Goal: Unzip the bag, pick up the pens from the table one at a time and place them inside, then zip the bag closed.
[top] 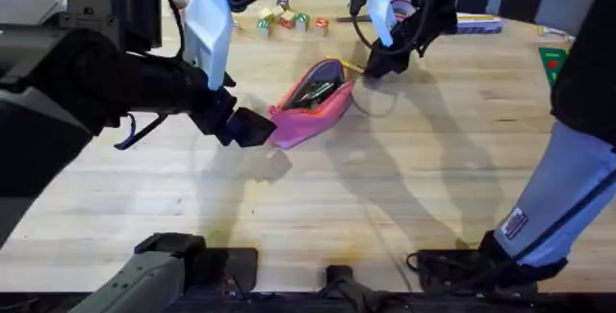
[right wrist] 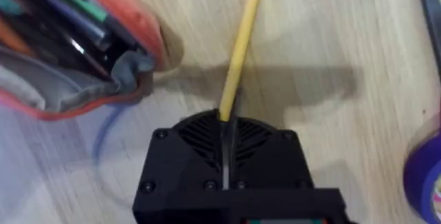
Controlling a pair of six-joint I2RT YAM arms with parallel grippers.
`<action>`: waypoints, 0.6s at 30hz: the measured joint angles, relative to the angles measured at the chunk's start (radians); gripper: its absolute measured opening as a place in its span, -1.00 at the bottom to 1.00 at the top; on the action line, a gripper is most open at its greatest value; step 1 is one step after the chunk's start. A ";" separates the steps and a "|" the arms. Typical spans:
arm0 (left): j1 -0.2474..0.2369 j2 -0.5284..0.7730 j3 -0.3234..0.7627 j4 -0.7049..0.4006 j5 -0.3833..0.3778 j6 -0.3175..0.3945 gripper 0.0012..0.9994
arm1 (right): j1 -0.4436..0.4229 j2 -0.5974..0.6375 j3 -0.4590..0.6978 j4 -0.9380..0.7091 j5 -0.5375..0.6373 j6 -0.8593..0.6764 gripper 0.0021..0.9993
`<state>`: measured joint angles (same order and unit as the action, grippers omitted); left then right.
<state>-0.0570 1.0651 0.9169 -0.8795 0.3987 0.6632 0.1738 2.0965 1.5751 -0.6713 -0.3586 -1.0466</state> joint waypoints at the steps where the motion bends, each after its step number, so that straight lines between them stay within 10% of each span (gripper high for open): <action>1: 0.000 0.000 0.000 0.000 0.000 0.000 0.99 | 0.000 -0.010 0.000 -0.005 0.003 -0.005 -0.94; 18: 0.000 0.000 0.000 0.000 0.000 0.000 0.99 | 0.000 -0.232 0.000 -0.124 0.022 -0.145 -0.94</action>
<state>-0.0570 1.0649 0.9169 -0.8795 0.3985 0.6632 0.1738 1.8641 1.5749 -0.7953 -0.3369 -1.1913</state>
